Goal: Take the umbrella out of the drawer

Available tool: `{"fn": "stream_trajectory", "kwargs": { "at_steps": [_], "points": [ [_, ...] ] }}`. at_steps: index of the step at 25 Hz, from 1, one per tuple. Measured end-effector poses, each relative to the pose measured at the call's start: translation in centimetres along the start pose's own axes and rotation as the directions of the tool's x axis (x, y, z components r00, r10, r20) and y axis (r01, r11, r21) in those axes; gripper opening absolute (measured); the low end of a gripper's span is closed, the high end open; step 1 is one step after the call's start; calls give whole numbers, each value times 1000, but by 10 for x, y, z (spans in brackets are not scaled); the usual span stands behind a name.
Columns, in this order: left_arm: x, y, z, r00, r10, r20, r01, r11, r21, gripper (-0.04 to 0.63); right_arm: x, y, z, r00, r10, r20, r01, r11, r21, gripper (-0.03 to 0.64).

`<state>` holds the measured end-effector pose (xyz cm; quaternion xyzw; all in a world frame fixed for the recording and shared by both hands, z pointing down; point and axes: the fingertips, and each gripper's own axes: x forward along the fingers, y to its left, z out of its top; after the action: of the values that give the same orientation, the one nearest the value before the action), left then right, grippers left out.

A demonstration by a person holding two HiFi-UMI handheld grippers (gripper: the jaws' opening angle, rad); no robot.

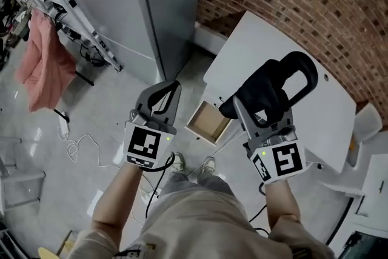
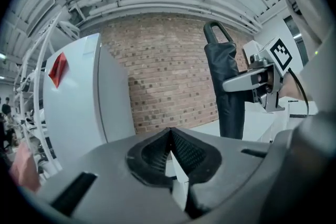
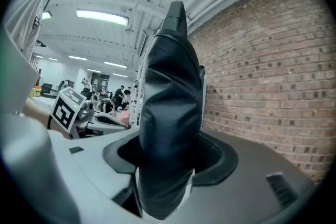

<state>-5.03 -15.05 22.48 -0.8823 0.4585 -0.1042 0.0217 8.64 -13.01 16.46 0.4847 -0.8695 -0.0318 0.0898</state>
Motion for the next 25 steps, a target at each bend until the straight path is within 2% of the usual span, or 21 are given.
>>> {"fn": "stream_trajectory", "kwargs": {
  "at_steps": [5,10,14,25],
  "points": [
    [-28,-8,63,991,-1,133,-5,999,45,6,-41,-5,47,995,-32,93,35,999,-35,256],
    [-59,-14,87,985,18,169,-24,999,35,6,-75,4,61,992,-45,122,49,999,-24,256],
    [-73,-23,84,981,26,191,-36,998,49,6,-93,14,56,992,-49,119,47,999,14,256],
    [-86,-46,53,993,-10,122,9,1000,13,6,-105,31,28,998,-41,41,40,999,37,256]
  ]
}}
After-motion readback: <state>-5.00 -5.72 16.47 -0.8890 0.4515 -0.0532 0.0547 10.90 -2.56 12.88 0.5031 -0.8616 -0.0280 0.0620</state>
